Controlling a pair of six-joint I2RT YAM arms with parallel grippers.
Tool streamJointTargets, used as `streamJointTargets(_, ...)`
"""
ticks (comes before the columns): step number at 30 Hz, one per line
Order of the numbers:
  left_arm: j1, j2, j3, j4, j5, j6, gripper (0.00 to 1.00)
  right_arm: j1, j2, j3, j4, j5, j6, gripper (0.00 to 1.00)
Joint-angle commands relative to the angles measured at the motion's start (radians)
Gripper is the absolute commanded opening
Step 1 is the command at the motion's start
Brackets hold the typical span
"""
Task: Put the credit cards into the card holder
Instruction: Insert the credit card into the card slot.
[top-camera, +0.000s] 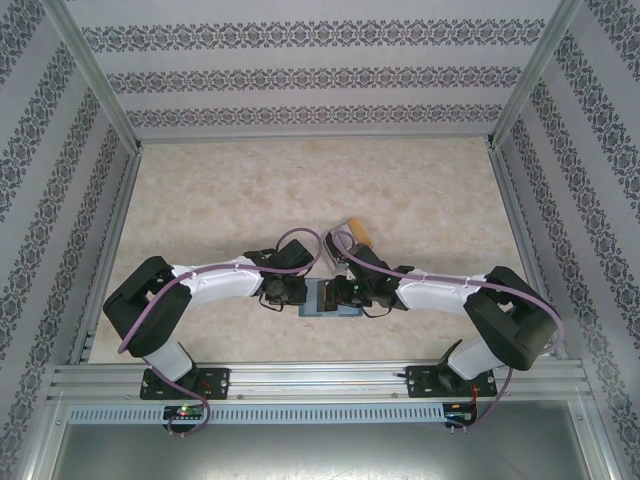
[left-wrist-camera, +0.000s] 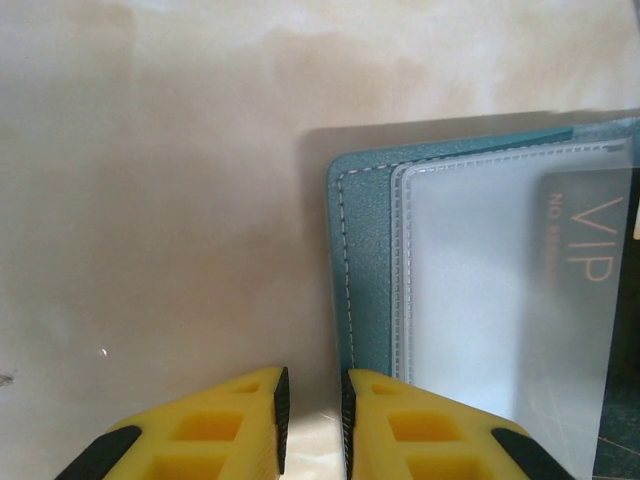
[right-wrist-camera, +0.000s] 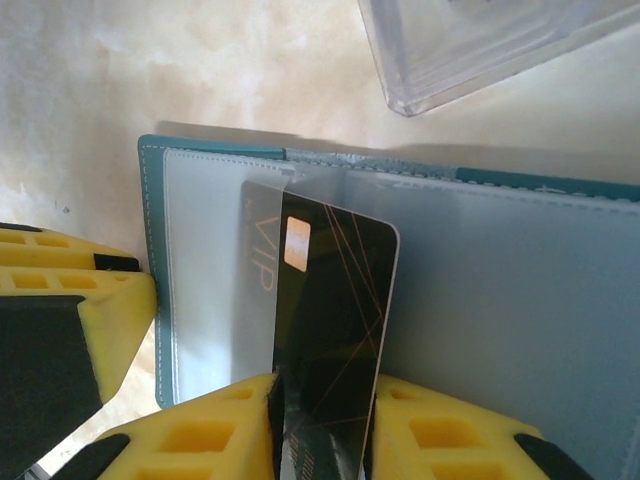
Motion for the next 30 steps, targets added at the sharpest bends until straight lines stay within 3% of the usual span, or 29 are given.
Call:
streamJointTargets(1, 0.005, 0.019, 0.024, -0.004, -0.002, 0.020, 0.23, 0.025, 0.045, 0.045, -0.072, 0.043, -0.023, 0.27)
streamJointTargets(6, 0.006, 0.026, 0.026, 0.010, 0.012, 0.025, 0.23, 0.051, 0.089, 0.092, -0.052, 0.003, -0.033, 0.28)
streamJointTargets(13, 0.006, 0.028, 0.024, -0.002, -0.004, 0.023, 0.21, 0.056, 0.045, 0.136, -0.235, 0.132, -0.042, 0.36)
streamJointTargets(18, 0.006, 0.031, 0.018, 0.008, 0.001, 0.020, 0.20, 0.054, -0.005, 0.131, -0.266, 0.174, -0.038, 0.44)
streamJointTargets(21, 0.006, 0.030, 0.019, 0.011, 0.006, 0.019, 0.20, 0.052, 0.006, 0.128, -0.242, 0.156, -0.033, 0.40)
streamJointTargets(26, 0.006, 0.027, 0.020, 0.014, 0.010, 0.019, 0.21, 0.061, 0.045, 0.147, -0.214, 0.132, -0.032, 0.21)
streamJointTargets(30, 0.006, 0.025, 0.018, 0.017, 0.011, 0.018, 0.20, 0.063, 0.084, 0.163, -0.208, 0.134, -0.032, 0.17)
